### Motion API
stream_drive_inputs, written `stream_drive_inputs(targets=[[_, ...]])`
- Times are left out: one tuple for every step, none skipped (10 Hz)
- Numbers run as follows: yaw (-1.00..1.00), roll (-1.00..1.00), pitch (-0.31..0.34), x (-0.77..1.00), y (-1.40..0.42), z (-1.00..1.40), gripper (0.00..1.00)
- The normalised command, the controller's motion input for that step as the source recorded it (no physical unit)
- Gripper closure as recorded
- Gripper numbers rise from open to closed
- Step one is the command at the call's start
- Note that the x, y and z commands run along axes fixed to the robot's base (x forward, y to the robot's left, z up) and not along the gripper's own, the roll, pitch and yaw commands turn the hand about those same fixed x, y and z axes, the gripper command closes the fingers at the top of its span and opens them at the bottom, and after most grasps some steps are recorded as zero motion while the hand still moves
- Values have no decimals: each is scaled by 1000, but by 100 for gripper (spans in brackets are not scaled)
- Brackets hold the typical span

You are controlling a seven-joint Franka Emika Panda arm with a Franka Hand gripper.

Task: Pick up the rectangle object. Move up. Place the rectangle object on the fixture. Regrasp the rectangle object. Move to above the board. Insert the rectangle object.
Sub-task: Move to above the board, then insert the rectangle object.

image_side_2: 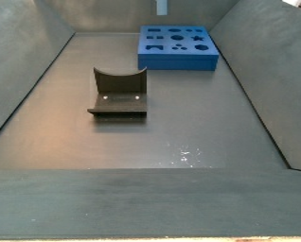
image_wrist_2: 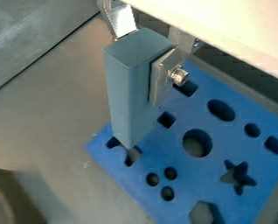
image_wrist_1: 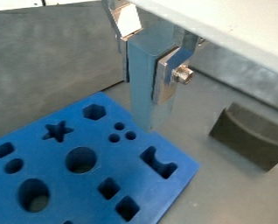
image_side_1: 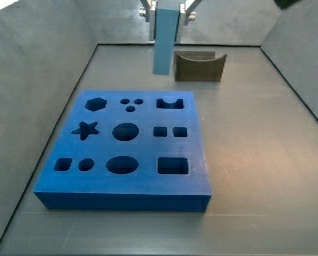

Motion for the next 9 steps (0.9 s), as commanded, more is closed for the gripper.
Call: stream_drive_inputs(targets=[[-15,-1000,-11,-46,36,11,100],[-10,-966,-21,-43,36,11,100],[-11,-755,-38,-44,37,10,100],[-10,-495,-49,-50,32,13,100],[-4,-341,-53,-48,28,13,100],[0,0,0,-17,0,0,100],[-466,54,-277,-466,31,0,100],[-920,-9,-134,-120,0,0,100],[-1000,0,-54,-11,0,-3,100]])
